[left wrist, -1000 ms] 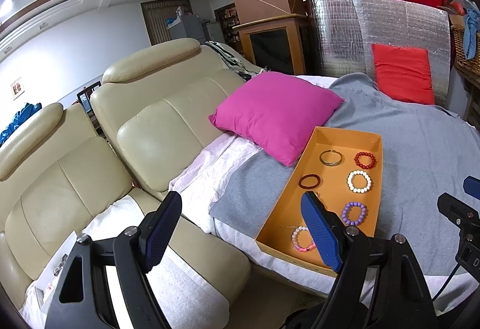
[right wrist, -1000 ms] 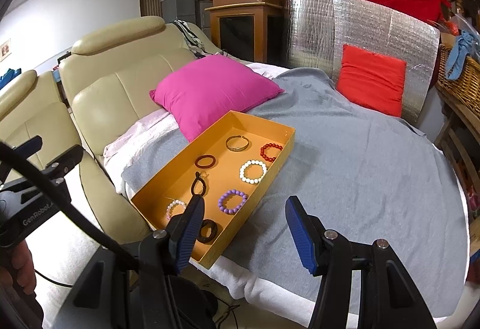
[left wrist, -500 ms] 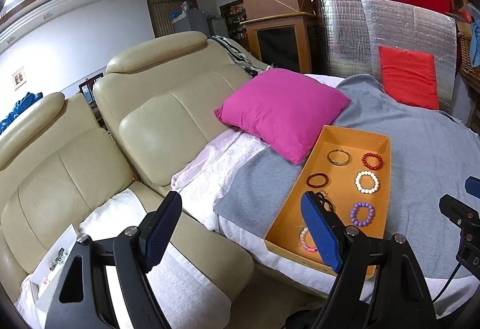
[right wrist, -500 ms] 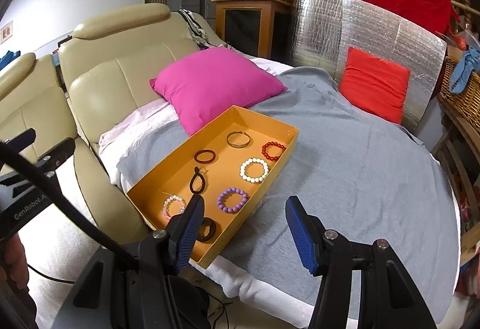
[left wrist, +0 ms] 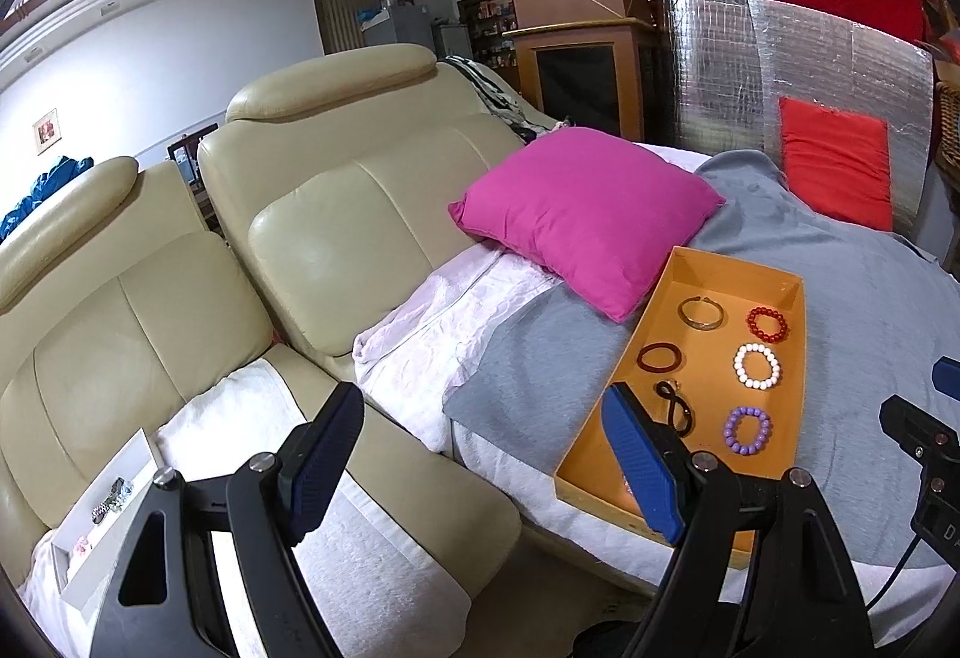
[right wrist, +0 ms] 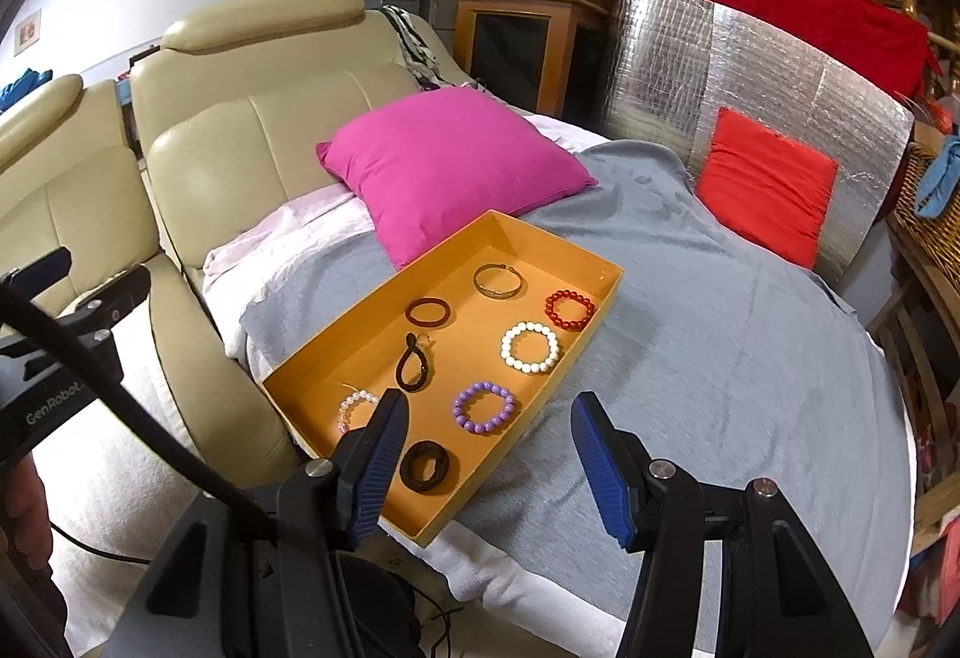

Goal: Organize jewelry

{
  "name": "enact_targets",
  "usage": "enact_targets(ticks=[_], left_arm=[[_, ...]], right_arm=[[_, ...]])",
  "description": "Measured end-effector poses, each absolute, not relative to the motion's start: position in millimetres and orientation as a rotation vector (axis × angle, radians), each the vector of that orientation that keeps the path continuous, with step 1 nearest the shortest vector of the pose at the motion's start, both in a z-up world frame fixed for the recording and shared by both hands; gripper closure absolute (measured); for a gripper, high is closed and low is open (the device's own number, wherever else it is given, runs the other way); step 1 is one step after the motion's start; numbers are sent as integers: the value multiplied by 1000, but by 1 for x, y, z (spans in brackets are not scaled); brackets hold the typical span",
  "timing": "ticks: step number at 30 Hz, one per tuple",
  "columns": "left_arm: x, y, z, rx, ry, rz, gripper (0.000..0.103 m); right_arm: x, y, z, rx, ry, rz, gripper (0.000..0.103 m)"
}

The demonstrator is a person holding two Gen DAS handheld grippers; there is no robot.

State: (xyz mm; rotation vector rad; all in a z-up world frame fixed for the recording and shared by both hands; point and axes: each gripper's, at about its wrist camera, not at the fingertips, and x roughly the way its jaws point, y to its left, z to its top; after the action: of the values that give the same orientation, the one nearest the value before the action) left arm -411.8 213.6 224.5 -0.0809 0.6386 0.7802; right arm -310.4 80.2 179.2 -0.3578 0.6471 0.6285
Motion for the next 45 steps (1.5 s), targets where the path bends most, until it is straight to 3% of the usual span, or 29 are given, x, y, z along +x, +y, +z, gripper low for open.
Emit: enact_targets(ticks=[45], left_arm=[[-400,241,202,-102,681,775,21]], right_arm=[[-298,124,150,-400,673,615,42]])
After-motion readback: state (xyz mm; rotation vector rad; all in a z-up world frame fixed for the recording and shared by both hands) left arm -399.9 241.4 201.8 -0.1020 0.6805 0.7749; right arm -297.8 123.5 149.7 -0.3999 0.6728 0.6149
